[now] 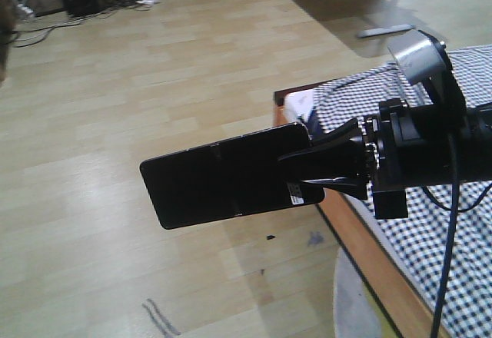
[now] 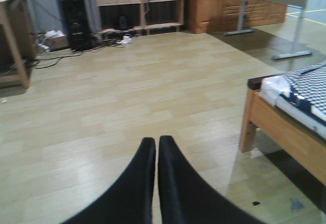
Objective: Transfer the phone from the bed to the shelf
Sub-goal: 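Hold the phone in the right gripper while the base turns away from the bed, then keep the phone held in the right gripper while driving across the room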
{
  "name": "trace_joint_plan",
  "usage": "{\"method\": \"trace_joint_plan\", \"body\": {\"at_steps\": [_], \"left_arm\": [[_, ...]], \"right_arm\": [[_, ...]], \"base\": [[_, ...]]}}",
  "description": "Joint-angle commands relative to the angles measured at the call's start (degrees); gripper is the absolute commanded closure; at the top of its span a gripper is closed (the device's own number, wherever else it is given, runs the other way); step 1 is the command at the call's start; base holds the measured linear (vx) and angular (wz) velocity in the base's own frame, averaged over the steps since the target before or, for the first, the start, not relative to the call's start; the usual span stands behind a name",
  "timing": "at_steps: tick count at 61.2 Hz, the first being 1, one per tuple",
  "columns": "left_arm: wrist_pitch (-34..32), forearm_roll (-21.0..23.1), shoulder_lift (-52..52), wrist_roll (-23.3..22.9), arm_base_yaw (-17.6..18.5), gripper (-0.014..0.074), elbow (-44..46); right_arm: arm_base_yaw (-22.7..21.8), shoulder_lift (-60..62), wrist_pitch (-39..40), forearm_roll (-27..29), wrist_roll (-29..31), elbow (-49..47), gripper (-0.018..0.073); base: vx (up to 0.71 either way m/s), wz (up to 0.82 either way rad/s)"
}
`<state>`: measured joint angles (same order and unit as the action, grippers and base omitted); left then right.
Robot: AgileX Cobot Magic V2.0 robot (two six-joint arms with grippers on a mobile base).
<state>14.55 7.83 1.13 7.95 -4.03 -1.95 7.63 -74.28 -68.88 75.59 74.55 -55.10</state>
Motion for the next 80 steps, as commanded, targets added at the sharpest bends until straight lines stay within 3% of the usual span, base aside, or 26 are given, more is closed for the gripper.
{"method": "trace_joint_plan", "body": {"at_steps": [1, 33, 80], "left_arm": [[-3.7, 0.5, 0.3, -0.2, 0.3, 0.0596, -0.2], [-3.7, 0.5, 0.3, -0.2, 0.3, 0.0596, -0.2], [-3.7, 0.5, 0.3, -0.2, 0.3, 0.0596, -0.2]], "right_arm": [[-0.1, 1.7, -5.1, 5.8, 0.0, -1.5, 0.0564], [-0.1, 1.7, -5.1, 5.8, 0.0, -1.5, 0.0564], [-0.1, 1.8, -5.1, 5.8, 0.0, -1.5, 0.0564]], "base": [[-0.12, 0.47], [-0.09, 0.35], [0.03, 0.1]]}}
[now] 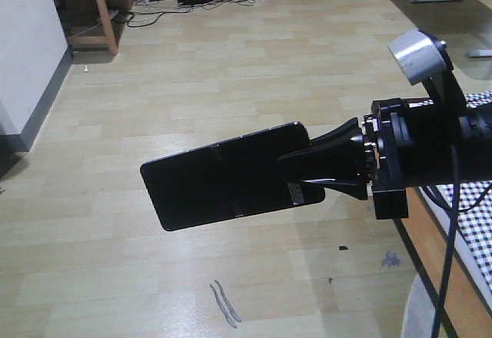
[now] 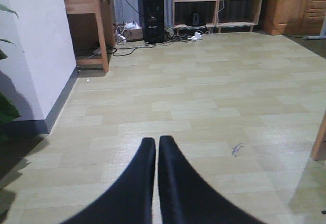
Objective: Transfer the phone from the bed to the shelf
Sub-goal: 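Keep the phone held in the right gripper while driving across the room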
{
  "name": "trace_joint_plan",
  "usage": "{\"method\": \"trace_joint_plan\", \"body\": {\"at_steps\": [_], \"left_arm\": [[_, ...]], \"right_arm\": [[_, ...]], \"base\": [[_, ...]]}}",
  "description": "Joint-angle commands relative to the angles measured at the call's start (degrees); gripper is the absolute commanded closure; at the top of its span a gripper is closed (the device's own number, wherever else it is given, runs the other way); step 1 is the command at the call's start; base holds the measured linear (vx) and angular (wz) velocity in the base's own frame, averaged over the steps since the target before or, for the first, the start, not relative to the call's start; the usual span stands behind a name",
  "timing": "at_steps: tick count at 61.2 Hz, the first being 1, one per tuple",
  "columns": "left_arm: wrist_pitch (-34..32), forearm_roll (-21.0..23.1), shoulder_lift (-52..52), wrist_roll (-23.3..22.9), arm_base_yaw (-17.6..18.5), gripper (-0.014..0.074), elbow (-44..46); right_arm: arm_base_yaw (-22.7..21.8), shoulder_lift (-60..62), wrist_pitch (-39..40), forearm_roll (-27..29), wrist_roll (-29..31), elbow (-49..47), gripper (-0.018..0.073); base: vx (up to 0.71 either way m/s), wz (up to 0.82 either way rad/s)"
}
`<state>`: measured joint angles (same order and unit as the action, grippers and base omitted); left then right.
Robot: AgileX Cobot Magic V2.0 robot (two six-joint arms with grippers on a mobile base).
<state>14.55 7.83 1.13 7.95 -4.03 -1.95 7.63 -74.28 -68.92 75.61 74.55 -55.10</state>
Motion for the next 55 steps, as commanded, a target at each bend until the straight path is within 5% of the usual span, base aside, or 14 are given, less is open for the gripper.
{"method": "trace_joint_plan", "body": {"at_steps": [1, 55], "left_arm": [[-3.7, 0.5, 0.3, -0.2, 0.3, 0.0596, -0.2], [-3.7, 0.5, 0.3, -0.2, 0.3, 0.0596, -0.2]], "right_arm": [[-0.1, 1.8, -5.1, 5.8, 0.0, -1.5, 0.0564], [-0.1, 1.8, -5.1, 5.8, 0.0, -1.5, 0.0564]], "base": [[0.07, 0.15], [0.08, 0.09]]}}
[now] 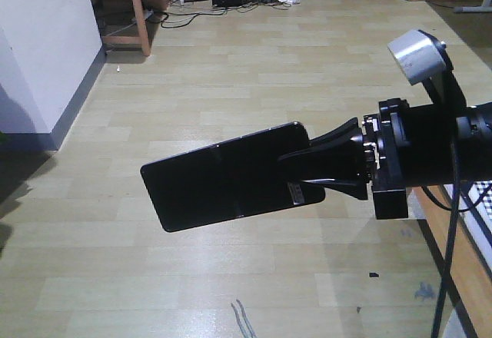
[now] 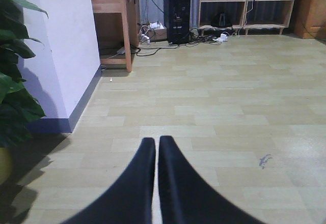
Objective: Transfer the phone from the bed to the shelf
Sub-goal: 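Keep the phone held in the right gripper while driving across the room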
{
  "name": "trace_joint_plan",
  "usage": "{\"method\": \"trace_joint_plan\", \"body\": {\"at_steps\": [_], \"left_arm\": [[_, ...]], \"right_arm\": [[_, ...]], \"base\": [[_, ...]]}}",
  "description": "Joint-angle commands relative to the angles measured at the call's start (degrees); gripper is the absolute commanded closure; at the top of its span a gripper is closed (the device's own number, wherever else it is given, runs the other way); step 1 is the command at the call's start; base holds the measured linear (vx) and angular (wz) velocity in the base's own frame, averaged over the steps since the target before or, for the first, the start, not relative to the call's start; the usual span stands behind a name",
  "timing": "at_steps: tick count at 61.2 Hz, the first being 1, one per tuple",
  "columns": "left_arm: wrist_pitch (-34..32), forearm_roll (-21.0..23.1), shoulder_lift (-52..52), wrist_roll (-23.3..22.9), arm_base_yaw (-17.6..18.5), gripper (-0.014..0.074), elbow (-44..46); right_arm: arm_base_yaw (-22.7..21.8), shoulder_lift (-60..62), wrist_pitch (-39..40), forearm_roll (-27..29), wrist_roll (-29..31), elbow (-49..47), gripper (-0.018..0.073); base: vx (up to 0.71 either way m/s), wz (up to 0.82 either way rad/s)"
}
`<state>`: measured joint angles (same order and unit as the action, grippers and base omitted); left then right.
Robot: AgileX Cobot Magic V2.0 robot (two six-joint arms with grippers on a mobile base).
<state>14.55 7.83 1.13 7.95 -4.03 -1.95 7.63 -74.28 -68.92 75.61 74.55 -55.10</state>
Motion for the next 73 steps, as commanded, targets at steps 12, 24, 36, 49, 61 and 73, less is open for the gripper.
{"method": "trace_joint_plan", "body": {"at_steps": [12, 24, 36, 49, 61, 73], "left_arm": [[-3.7, 0.5, 0.3, -0.2, 0.3, 0.0596, -0.2], [-3.7, 0.5, 0.3, -0.2, 0.3, 0.0596, -0.2], [-3.7, 0.5, 0.3, -0.2, 0.3, 0.0596, -0.2], [-3.7, 0.5, 0.3, -0.2, 0.3, 0.0596, -0.2], [-3.7, 0.5, 0.3, -0.2, 0.3, 0.0596, -0.2], [-3.7, 0.5, 0.3, -0.2, 0.3, 0.0596, -0.2]], "right_arm": [[-0.1, 1.8, -5.1, 5.8, 0.0, -1.5, 0.0564], [-0.1, 1.8, -5.1, 5.8, 0.0, -1.5, 0.0564], [-0.1, 1.8, -5.1, 5.8, 0.0, -1.5, 0.0564], [-0.1, 1.8, -5.1, 5.8, 0.0, -1.5, 0.0564], [-0.1, 1.8, -5.1, 5.8, 0.0, -1.5, 0.0564], [-0.1, 1.8, -5.1, 5.8, 0.0, -1.5, 0.0564]], "base": [[0.12, 0.03], [0.17, 0.02], [0.22, 0.04], [0.25, 0.03], [0.28, 0.0], [0.29, -0.02]]}}
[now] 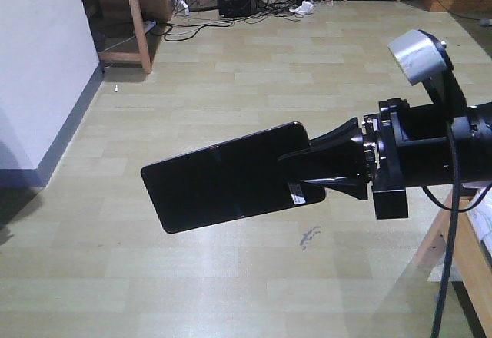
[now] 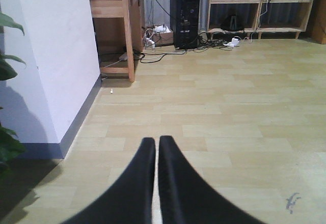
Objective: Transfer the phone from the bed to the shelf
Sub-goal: 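Keep the phone held in the right gripper while driving across the room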
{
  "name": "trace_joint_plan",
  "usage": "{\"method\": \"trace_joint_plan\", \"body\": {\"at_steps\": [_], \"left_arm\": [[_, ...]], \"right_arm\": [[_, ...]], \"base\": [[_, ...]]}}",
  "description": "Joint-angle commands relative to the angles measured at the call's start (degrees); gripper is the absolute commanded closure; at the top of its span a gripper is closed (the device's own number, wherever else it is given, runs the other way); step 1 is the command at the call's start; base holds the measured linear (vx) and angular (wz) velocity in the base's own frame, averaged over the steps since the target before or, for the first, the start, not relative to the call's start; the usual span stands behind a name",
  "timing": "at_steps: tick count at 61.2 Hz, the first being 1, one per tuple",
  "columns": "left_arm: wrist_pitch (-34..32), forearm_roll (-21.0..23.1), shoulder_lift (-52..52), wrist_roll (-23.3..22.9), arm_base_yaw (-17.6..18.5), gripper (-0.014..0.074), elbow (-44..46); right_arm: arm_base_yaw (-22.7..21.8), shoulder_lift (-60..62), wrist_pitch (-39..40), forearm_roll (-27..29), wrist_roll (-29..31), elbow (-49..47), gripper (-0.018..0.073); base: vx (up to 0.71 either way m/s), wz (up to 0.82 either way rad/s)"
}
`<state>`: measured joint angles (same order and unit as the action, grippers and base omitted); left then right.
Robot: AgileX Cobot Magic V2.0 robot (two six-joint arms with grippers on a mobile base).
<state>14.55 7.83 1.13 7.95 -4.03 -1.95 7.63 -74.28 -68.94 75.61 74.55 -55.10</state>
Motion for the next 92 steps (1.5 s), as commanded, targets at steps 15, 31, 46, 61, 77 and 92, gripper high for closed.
{"method": "trace_joint_plan", "body": {"at_steps": [15, 31, 46, 61, 77, 92], "left_arm": [[-3.7, 0.5, 0.3, -0.2, 0.3, 0.0596, -0.2], [-3.7, 0.5, 0.3, -0.2, 0.3, 0.0596, -0.2], [-3.7, 0.5, 0.3, -0.2, 0.3, 0.0596, -0.2], [-3.7, 0.5, 0.3, -0.2, 0.3, 0.0596, -0.2], [-3.7, 0.5, 0.3, -0.2, 0.3, 0.0596, -0.2], [-3.7, 0.5, 0.3, -0.2, 0.3, 0.0596, -0.2]], "right_arm": [[-0.1, 1.8, -5.1, 5.8, 0.0, -1.5, 0.0564], [-0.1, 1.8, -5.1, 5.8, 0.0, -1.5, 0.0564], [-0.1, 1.8, -5.1, 5.8, 0.0, -1.5, 0.0564], [-0.1, 1.8, -5.1, 5.8, 0.0, -1.5, 0.0564], [-0.1, 1.8, -5.1, 5.8, 0.0, -1.5, 0.0564], [-0.1, 1.8, -5.1, 5.8, 0.0, -1.5, 0.0564]], "base": [[0.28, -0.02], [0.28, -0.01], [0.3, 0.01], [0.33, 0.02], [0.36, 0.0], [0.36, -0.01]]}}
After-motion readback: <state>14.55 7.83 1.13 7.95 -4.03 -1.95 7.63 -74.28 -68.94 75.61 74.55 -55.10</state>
